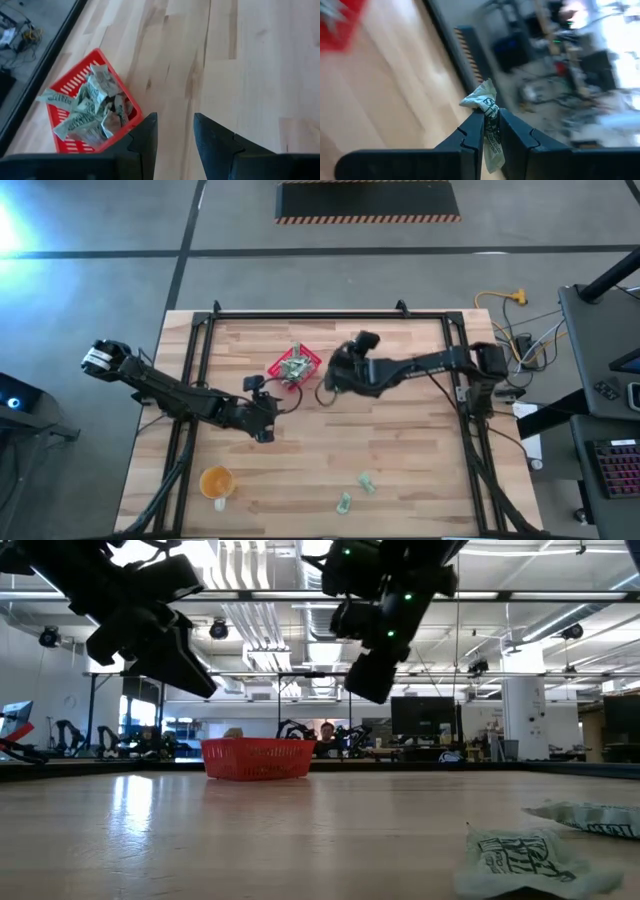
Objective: Pick and place Stevia / Truvia into bins
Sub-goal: Put the white stevia packet into the red bin
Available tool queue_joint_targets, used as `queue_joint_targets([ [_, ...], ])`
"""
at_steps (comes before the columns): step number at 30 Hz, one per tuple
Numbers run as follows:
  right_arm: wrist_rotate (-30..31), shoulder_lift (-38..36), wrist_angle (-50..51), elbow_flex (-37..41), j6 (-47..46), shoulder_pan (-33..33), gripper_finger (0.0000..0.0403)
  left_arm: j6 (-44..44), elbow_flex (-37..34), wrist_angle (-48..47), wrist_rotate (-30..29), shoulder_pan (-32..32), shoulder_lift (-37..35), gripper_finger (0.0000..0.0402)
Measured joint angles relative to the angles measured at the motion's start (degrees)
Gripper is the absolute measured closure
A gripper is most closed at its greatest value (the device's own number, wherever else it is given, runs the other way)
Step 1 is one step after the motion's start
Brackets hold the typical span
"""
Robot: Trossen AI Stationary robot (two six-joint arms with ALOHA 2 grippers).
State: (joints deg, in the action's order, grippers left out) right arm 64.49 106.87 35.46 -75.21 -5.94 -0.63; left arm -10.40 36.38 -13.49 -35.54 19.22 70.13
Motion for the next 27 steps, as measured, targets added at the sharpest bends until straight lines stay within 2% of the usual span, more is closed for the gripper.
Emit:
queue_joint_targets([
  [2,-6.6,0.0,-7.7,0.3,6.3,-2.4,0.0355,-1.3,0.0,-0.7,0.1,0.0,0.0,0.0292],
  [7,-30.7,0.0,-26.6,0.8,18.6,-7.7,0.0355,-1.3,0.0,-1.1,0.1,0.0,0.0,0.0292],
  [9,-36.0,0.0,-31.5,0.8,21.0,-9.4,0.0355,-1.3,0.0,-1.2,0.1,0.0,0.0,0.0292],
  [13,-40.0,-0.1,-33.4,0.1,21.6,-12.0,0.0355,-1.3,0.0,-2.7,0.2,0.0,0.0,0.0292],
  [19,-60.1,0.3,-34.8,0.2,19.2,-14.3,0.0355,-1.3,-0.1,-3.5,0.2,0.0,0.0,0.0292],
  [21,-63.1,1.2,-35.9,0.2,18.7,-14.4,0.0355,-1.3,-0.1,-3.5,0.2,0.0,0.0,0.0292],
  [27,-63.4,5.2,-37.9,-0.2,19.0,-14.4,0.0355,-1.3,0.0,-3.4,0.2,0.0,0.0,0.0292],
])
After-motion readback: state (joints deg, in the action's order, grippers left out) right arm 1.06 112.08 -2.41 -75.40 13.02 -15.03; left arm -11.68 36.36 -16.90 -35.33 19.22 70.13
